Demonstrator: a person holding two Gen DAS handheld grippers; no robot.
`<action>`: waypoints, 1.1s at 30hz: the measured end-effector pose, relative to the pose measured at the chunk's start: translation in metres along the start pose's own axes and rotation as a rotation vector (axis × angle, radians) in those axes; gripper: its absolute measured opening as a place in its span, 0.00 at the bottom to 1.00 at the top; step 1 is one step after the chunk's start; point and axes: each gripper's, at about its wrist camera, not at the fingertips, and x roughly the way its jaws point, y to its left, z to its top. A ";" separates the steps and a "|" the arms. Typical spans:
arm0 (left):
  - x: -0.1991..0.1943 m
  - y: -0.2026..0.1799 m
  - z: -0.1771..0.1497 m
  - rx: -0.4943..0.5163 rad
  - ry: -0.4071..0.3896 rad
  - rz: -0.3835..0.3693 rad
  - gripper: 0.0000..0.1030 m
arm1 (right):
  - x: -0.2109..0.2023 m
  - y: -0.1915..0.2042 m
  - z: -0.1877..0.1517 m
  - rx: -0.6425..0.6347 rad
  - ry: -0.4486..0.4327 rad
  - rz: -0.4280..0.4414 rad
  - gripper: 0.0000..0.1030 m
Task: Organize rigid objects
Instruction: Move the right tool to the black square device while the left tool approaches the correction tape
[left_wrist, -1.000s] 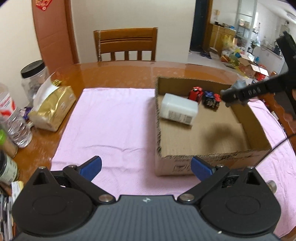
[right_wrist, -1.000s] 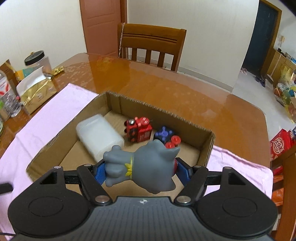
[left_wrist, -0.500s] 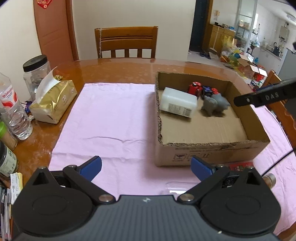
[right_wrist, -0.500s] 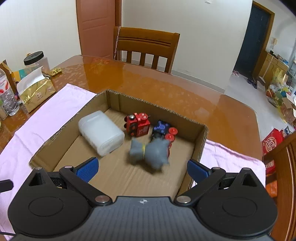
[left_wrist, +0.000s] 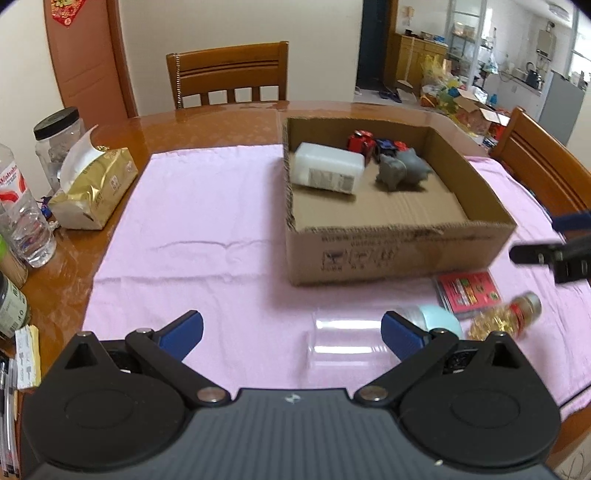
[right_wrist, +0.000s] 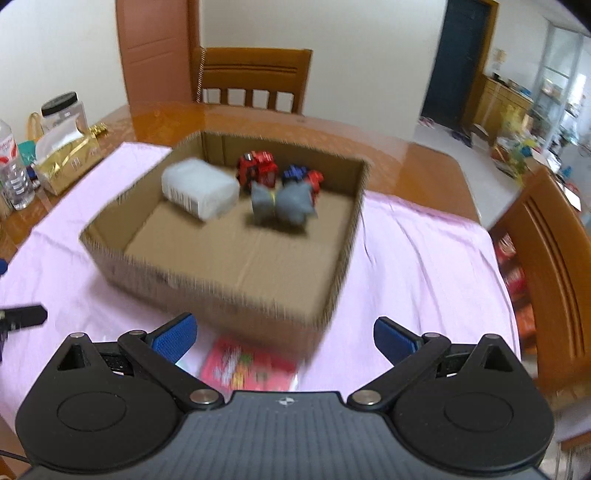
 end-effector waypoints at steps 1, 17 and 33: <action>-0.001 -0.001 -0.003 0.001 0.002 -0.006 0.99 | -0.003 0.002 -0.010 0.012 0.009 -0.006 1.00; 0.002 -0.010 -0.045 0.082 0.033 -0.069 0.99 | 0.027 0.052 -0.116 0.208 0.139 -0.106 1.00; 0.009 -0.060 -0.036 -0.056 0.034 0.003 0.99 | 0.016 0.003 -0.133 0.014 0.142 0.039 1.00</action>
